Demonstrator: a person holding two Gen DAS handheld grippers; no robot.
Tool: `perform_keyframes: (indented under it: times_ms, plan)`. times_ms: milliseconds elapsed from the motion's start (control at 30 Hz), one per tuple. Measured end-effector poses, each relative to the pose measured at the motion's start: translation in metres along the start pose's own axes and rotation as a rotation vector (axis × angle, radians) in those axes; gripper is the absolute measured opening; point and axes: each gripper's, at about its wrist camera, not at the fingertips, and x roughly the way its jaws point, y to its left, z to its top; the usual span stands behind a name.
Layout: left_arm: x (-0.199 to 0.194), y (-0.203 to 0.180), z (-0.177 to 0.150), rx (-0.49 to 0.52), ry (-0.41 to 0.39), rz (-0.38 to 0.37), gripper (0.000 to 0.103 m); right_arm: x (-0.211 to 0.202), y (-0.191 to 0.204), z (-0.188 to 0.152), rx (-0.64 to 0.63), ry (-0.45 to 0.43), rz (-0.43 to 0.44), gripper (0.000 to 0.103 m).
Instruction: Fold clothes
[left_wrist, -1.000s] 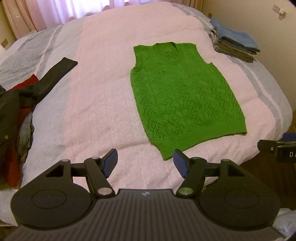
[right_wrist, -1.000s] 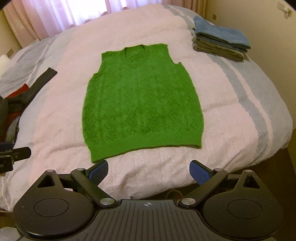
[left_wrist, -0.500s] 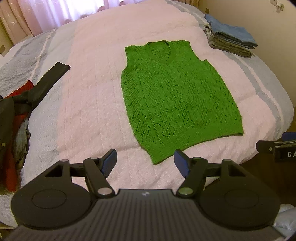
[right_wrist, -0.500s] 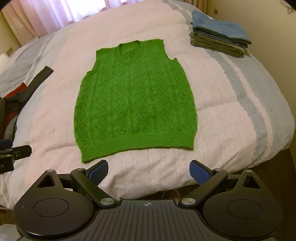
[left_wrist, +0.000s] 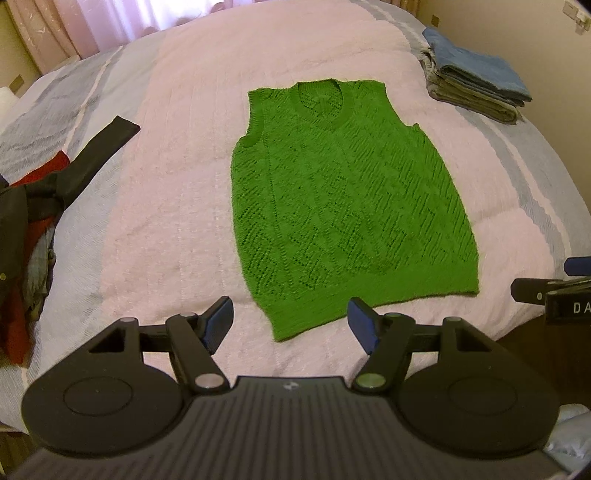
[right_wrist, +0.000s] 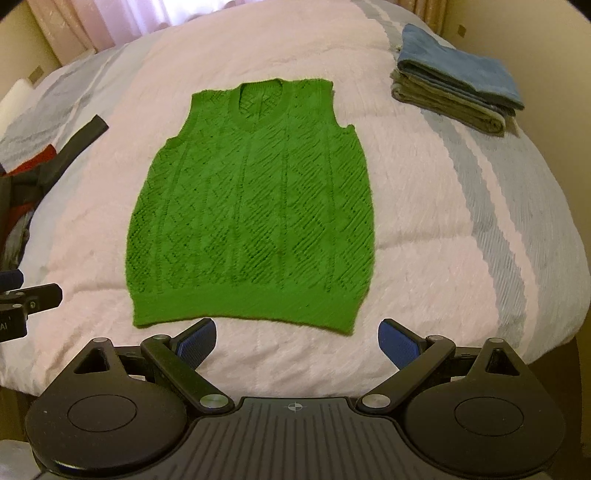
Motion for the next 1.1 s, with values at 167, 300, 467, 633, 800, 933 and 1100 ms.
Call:
perform_keyframes:
  times_ms: [167, 300, 467, 633, 800, 933, 1100]
  plan:
    - [0.005, -0.021, 0.007, -0.045, 0.007, 0.021, 0.065, 0.005, -0.02, 0.015, -0.057, 0.006, 0.011, 0.097]
    - [0.009, -0.036, 0.008, -0.082, 0.02, 0.043, 0.065, 0.013, -0.033, 0.02, -0.108, 0.018, 0.02, 0.097]
    - [0.019, -0.052, -0.001, -0.123, 0.075, 0.065, 0.065, 0.026, -0.045, 0.013, -0.145, 0.068, 0.045, 0.097]
    - [0.022, -0.064, -0.011, -0.143, 0.116, 0.083, 0.065, 0.031, -0.052, 0.009, -0.167, 0.093, 0.056, 0.097]
    - [0.021, -0.07, -0.012, -0.141, 0.123, 0.102, 0.065, 0.031, -0.047, 0.01, -0.188, 0.085, 0.064, 0.097]
    - [0.021, -0.069, -0.011, -0.143, 0.13, 0.104, 0.065, 0.031, -0.043, 0.01, -0.198, 0.081, 0.068, 0.097]
    - [0.024, -0.069, -0.008, -0.13, 0.135, 0.101, 0.065, 0.032, -0.041, 0.011, -0.177, 0.08, 0.061, 0.097]
